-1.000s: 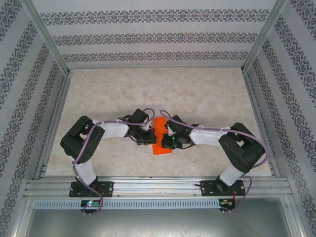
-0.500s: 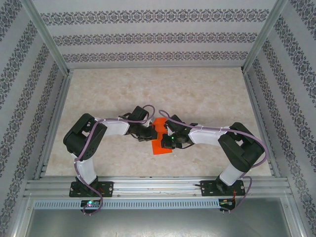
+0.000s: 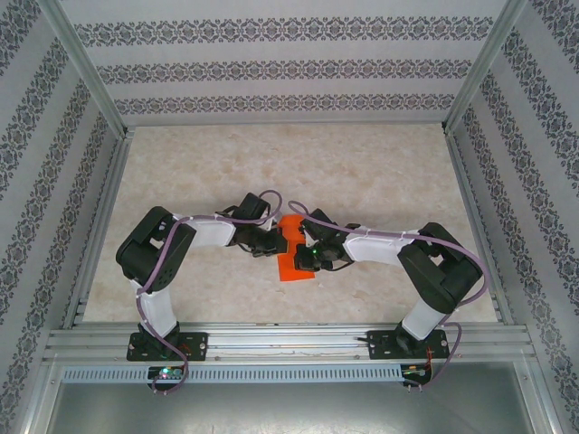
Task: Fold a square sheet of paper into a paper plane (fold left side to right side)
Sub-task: First fold the square sheet of paper in half at the center of the table.
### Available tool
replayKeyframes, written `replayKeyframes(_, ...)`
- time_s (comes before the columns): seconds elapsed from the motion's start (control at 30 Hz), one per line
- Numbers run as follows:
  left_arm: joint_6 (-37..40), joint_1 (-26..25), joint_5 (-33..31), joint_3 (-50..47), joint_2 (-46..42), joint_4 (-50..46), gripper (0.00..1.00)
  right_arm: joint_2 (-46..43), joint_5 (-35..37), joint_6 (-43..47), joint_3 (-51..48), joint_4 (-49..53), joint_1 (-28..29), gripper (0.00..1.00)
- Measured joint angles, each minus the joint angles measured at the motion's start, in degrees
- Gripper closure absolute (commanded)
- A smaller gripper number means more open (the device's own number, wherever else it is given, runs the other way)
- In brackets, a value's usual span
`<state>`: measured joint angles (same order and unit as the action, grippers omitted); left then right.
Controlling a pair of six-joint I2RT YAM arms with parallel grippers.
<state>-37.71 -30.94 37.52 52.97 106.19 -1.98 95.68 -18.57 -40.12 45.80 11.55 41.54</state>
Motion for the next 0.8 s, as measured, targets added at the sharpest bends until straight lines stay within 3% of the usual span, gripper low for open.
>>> replayKeyframes(0.8, 4.8, 7.8, 1.4, 7.5, 5.1, -3.4, 1.00, 0.8, 2.9, 0.0, 0.2, -3.7, 0.0, 1.00)
